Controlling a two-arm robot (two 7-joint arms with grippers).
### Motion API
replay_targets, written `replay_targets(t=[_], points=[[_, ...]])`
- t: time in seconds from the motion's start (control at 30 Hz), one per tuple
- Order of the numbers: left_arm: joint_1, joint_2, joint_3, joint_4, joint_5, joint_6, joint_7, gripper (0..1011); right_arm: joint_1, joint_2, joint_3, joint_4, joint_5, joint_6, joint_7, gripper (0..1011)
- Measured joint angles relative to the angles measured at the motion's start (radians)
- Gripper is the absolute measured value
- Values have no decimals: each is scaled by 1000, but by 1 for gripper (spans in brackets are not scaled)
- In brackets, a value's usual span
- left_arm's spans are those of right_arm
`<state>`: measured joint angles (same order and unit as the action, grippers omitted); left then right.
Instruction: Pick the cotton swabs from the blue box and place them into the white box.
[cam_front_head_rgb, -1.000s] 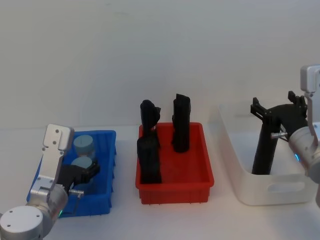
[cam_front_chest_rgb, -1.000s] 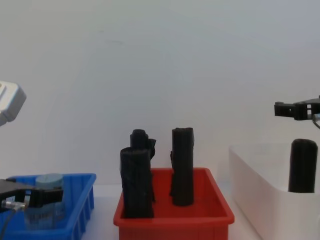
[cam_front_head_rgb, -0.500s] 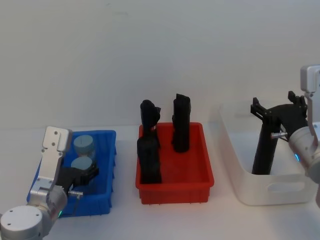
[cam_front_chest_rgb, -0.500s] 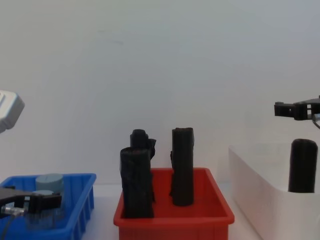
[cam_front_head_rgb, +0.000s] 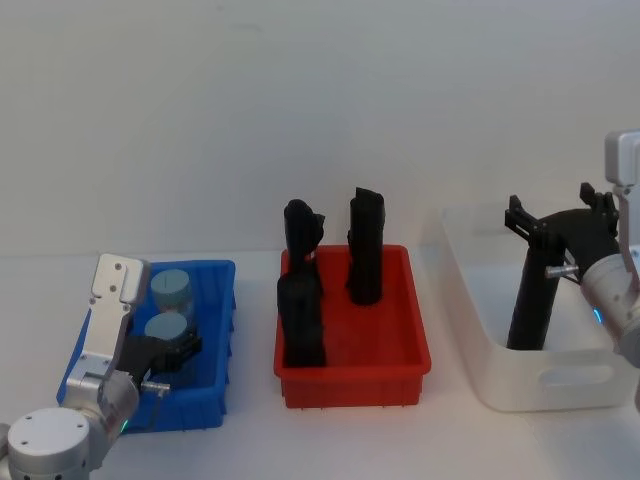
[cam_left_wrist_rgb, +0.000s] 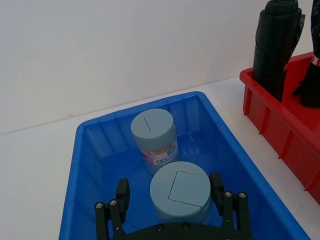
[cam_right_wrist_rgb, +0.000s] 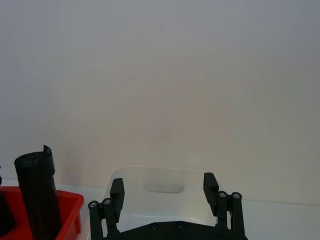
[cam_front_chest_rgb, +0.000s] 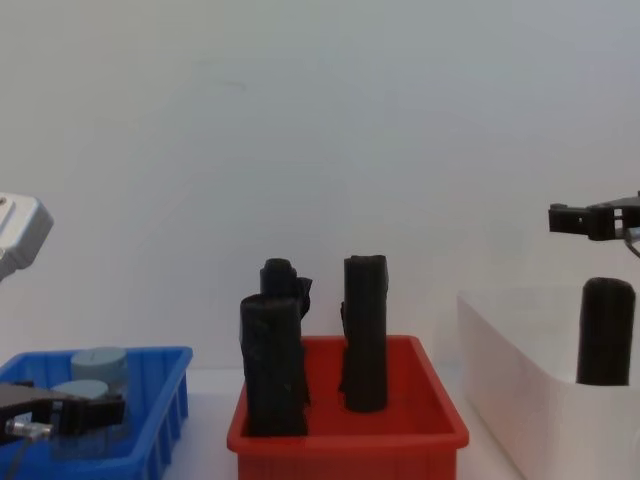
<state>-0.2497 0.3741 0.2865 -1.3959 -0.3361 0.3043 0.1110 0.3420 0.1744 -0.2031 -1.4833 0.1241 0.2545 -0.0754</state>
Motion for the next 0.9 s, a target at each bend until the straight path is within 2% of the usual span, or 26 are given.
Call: replay_targets(t=[0.27,0.5,0.7,0.9], points=[[-5,-4,-1,10,5,0,-6,1004,0,0,0,0,0,0,0,1002],[-7,-5,-2,16,7,0,-9,883,0,0,0,0,0,0,0,1001],[-8,-6,-3,18,8,1,-11,704,0,0,0,0,0,0,0,1002],[-9,-7,-3,20,9,1,-12,689,0,0,0,0,0,0,0,1002]])
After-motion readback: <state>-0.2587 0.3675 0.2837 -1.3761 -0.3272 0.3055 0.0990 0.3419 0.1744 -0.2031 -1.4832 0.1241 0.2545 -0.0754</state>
